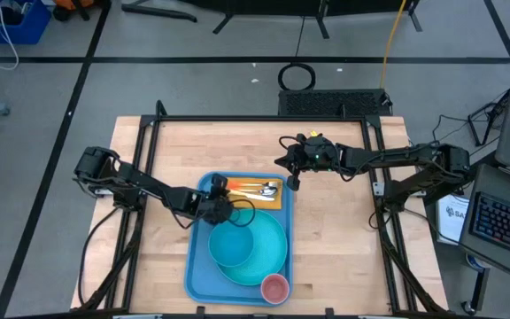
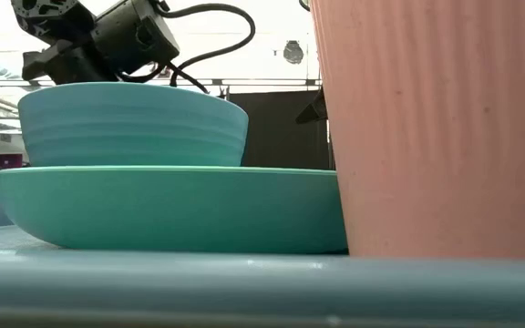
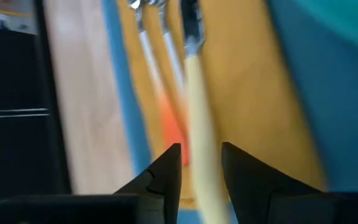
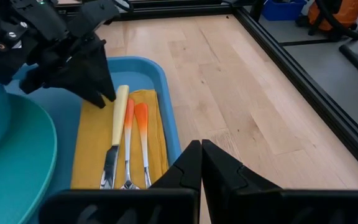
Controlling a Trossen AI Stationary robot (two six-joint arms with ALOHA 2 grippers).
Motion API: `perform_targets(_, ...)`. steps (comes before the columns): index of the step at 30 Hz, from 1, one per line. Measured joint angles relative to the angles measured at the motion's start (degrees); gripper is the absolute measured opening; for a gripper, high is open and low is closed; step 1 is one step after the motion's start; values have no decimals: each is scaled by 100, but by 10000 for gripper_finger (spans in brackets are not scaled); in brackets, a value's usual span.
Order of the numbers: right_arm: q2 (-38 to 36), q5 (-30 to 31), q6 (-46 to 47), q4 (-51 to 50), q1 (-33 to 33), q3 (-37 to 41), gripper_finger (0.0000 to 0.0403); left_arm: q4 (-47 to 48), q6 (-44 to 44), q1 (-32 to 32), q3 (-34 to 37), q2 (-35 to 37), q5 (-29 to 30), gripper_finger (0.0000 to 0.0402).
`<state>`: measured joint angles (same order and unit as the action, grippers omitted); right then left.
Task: Set up tray
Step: Put the light green knife on top of the orange napkin to the bottom of the orange spoon, then adjust the blue bowl on the plate
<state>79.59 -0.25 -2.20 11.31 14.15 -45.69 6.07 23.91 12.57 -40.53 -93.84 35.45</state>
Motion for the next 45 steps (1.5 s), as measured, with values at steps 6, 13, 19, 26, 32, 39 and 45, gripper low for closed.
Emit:
perform_targets(6,0,0,-2,0,0,0,0,246,219,-73,0,0,692,99)
perform_targets(13,0,-1,-193,0,0,0,0,785,-403,-253,0,0,595,93)
perform_targets(19,0,0,-329,58,0,0,0,760,-460,-350,0,0,205,92)
perform_targets(26,0,0,-348,85,0,0,0,725,-312,-360,0,0,-124,92)
perform_targets(32,0,0,-366,87,0,0,0,429,29,-360,-2,0,-154,92)
perform_targets(39,0,0,-350,87,0,0,0,97,341,-345,-7,0,-113,92)
perform_targets(45,-43,-193,-162,125,0,0,0,483,53,-275,-7,196,658,92)
